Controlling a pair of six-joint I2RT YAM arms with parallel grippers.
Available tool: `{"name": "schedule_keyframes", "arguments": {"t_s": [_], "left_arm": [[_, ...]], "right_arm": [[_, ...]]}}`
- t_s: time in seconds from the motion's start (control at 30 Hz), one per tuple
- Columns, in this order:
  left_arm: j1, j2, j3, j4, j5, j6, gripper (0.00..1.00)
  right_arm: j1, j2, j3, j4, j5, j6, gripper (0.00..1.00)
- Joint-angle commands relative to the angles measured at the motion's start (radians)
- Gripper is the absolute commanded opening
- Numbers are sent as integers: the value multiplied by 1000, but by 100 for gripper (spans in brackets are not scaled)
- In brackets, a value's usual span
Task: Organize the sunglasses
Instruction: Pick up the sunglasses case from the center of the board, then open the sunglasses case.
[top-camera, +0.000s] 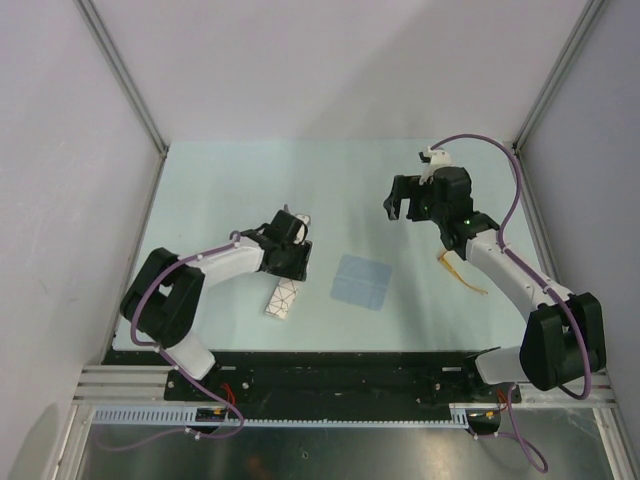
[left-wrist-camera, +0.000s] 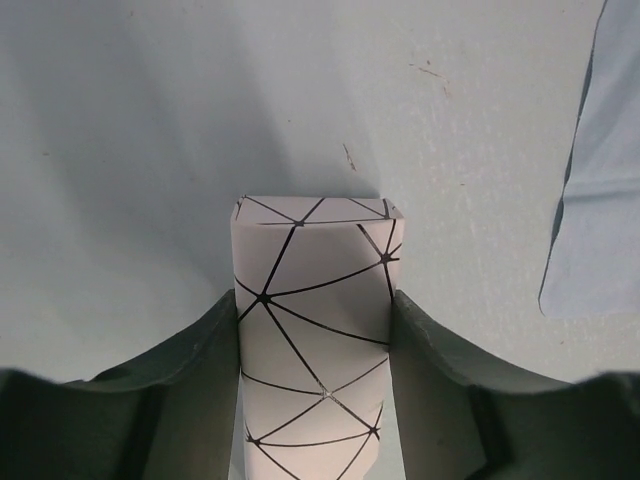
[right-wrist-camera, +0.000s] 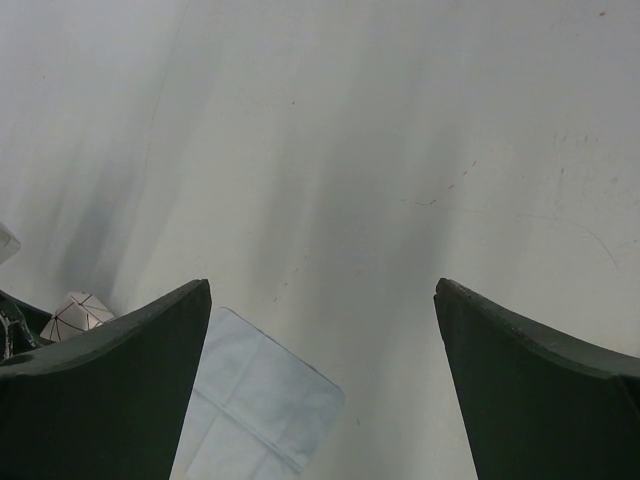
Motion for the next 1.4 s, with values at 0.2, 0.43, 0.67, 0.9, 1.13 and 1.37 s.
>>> {"name": "schedule_keyframes", "arguments": {"t_s": [0.2, 0.43, 0.67, 0.9, 1.13, 1.37], "left_arm": [[4, -41, 204, -63, -36, 4, 33], [50, -56, 511, -143, 151, -13, 36], [122, -36, 873, -151, 453, -99, 41], [126, 8, 1126, -149, 743, -171, 43], [123, 20, 1209, -143, 827, -211, 43], [108, 8, 1208, -138, 856, -208, 43]], "right_arm": [[-3, -70, 22, 2, -24, 38, 100], [-6, -106, 27, 43, -218, 110, 100], [-2, -123, 94, 95, -498, 132, 100], [35, -150, 163, 284, -682, 209, 100], [112, -152, 209, 371, -682, 239, 100], [141, -117, 237, 434, -708, 284, 100]]}}
